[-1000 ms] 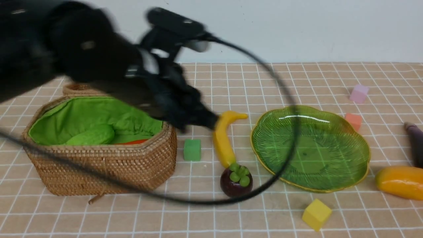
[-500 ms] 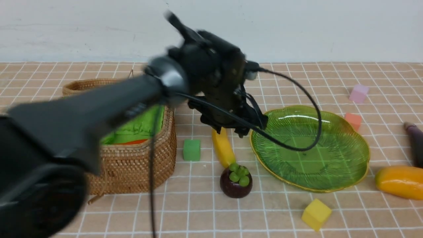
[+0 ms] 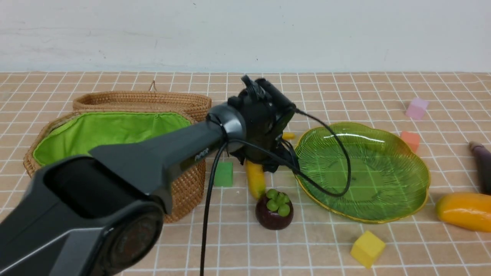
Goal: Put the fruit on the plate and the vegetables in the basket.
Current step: Use the left arm to grab a banana and put it into the right plate
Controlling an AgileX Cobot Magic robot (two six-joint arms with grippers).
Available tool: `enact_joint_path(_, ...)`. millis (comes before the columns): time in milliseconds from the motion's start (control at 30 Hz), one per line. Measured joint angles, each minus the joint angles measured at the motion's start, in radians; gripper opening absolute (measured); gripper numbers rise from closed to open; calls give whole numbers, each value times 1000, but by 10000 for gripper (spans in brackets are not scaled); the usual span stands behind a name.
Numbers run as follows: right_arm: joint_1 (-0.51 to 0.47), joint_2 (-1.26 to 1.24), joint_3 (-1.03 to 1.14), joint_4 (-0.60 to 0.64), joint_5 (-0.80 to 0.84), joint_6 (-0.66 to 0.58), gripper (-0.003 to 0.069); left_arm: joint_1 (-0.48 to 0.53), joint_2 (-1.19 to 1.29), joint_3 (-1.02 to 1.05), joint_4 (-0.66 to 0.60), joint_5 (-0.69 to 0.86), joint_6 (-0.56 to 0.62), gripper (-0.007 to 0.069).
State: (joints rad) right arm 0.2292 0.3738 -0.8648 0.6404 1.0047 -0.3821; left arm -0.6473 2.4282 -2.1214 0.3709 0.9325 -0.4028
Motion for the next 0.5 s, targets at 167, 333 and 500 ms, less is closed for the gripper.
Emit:
enact_joint_path(167,0,0,0,-9,0,-1,201,0,6,-9,18,-31,-26,300)
enact_joint_path(333,0,0,0,-31,0,-2,201,4,0,-113,85,-33,-83,300)
enact_joint_path(500,0,0,0,-110,-31,8,204,5,-56,-252,124,-22,-113,300)
